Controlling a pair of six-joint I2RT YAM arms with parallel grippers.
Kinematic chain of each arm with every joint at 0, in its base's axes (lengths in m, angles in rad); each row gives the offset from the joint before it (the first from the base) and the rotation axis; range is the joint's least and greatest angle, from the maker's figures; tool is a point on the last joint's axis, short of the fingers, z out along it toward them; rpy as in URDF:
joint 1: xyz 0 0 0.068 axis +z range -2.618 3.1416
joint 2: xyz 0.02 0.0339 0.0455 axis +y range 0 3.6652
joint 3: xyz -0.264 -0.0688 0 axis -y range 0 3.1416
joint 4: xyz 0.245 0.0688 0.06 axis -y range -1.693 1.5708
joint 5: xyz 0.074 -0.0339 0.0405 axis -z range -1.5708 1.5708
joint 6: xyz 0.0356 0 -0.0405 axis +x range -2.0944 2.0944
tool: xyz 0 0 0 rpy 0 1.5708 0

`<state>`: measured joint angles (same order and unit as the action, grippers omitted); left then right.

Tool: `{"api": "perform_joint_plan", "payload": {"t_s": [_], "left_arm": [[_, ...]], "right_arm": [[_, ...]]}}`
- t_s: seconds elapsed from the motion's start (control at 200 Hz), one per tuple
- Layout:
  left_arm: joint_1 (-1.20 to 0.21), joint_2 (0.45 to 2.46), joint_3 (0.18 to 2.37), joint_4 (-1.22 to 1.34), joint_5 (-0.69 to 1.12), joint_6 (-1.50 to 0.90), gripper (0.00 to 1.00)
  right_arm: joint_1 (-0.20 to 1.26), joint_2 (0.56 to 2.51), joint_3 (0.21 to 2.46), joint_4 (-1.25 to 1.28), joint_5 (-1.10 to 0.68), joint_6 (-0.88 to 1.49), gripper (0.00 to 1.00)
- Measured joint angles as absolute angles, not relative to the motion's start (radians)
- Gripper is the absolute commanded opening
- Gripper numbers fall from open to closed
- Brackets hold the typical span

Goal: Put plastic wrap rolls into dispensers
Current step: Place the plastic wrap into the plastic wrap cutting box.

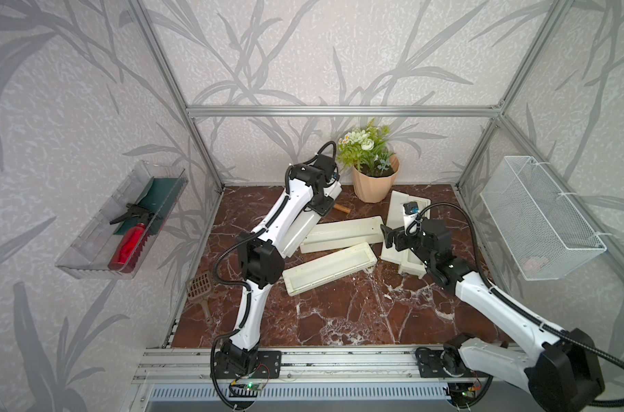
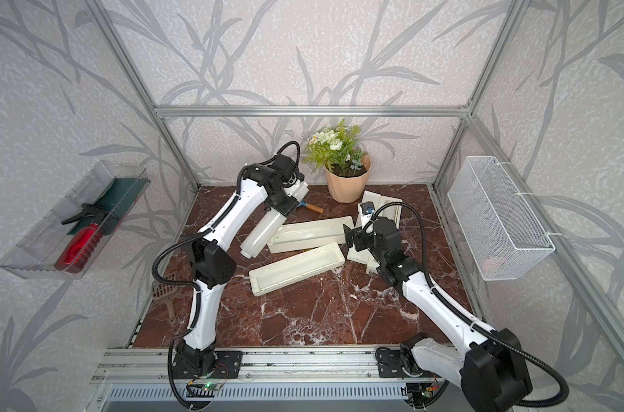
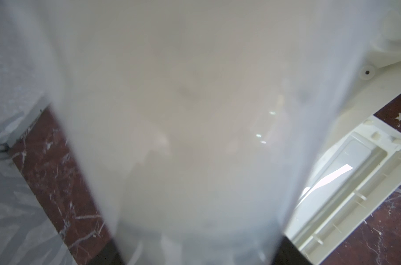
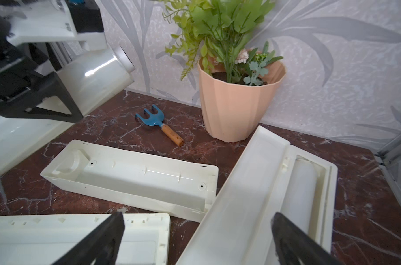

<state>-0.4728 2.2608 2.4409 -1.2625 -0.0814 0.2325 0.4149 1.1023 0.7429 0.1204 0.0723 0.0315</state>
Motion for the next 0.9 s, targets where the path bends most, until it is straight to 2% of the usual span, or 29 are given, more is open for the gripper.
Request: {"api": "perform_joint_plan", "payload": {"t_s": [0.31,0.9], "left_arm": [[-0.530,2.358,2.570,-1.239,-0.136,0.381,0.00],[-0.617,2.396,2.565,-1.053,-0.100,0.517,0.00]], "right_arm": [[0.327,1.101,0.748,0.047,0.079,0.041,1.00],[0.271,1.090,0.761,0.004,0.143,0.071,1.00]]}}
